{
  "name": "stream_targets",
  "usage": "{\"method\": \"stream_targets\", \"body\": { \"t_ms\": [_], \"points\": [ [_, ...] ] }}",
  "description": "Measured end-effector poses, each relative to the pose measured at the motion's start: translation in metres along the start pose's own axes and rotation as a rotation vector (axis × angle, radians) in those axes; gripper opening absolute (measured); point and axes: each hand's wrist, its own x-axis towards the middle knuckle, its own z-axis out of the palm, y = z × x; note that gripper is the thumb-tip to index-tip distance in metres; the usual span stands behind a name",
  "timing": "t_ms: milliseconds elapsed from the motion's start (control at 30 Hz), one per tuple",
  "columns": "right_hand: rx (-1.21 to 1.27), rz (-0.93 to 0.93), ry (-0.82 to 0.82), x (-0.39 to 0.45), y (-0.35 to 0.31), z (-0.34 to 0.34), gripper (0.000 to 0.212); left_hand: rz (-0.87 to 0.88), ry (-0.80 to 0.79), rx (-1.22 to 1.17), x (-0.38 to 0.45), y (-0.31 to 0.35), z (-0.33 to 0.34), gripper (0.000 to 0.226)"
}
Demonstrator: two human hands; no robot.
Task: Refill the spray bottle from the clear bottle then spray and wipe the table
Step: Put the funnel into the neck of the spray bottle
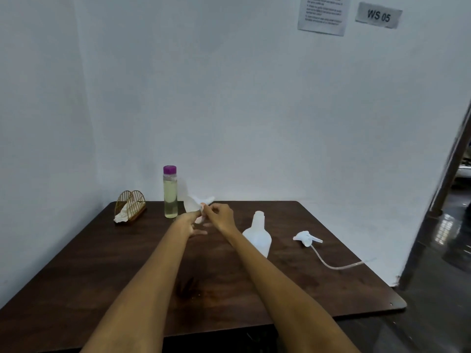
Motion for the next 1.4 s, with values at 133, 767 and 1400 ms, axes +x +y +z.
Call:
{"method": "stream_targets", "body": {
  "t_ms": [133, 767, 1400],
  "points": [
    [0.08, 0.034, 0.016, -0.015, -0.014, -0.014, 0.055, 0.111, 0.084, 0.098, -0.017, 0.009, 0.014, 0.019],
    [0.268, 0.242, 0.288, 0.015, 0.012, -0.168, 0.035, 0.437, 0.026, 0.616, 0.022, -0.043, 0.078, 0.049],
    [0.051, 0.319, -0.03, 0.035, 0.033, -0.161, 0.033, 0.692, -0.083, 0.813, 0.074, -0.087, 0.105, 0.04]
  ]
}}
